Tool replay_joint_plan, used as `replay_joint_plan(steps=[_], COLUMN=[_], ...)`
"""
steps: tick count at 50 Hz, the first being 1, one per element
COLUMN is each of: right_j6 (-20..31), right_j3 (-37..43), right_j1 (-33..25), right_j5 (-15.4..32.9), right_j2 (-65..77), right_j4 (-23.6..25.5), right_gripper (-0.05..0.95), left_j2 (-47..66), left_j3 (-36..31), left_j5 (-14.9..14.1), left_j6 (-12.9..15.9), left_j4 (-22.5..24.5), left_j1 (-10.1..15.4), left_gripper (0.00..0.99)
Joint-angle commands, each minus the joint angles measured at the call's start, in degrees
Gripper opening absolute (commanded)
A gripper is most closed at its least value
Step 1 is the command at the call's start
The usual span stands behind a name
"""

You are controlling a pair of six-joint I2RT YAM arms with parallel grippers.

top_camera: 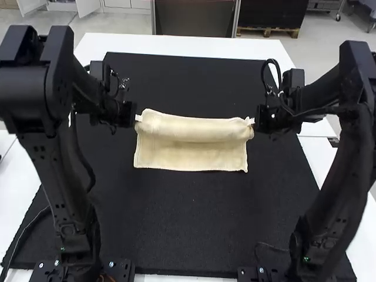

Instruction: Fold the towel.

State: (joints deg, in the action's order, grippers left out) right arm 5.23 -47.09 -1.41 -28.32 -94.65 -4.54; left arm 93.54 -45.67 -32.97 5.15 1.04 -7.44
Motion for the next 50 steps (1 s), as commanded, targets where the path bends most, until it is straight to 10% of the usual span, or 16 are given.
replay_joint_plan(steps=[1,26,50], right_j6=[0.8,1.4,1.0], right_j3=[1.4,9.5,14.6], right_j1=[-1.2,-1.3,-1.3], right_j5=[-0.8,-1.2,-0.9], right_j2=[3.1,5.2,3.2], right_j4=[0.1,0.8,-7.0], right_gripper=[-0.02,-0.02,-0.02], left_j2=[-3.2,-5.9,-5.9], left_j3=[1.3,6.8,13.9], left_j5=[0.4,2.5,4.3], left_j6=[0.8,1.1,0.8], left_j4=[-0.5,-2.9,6.3], left_j1=[-0.6,-0.6,-0.6], left_gripper=[0.020,0.020,0.020])
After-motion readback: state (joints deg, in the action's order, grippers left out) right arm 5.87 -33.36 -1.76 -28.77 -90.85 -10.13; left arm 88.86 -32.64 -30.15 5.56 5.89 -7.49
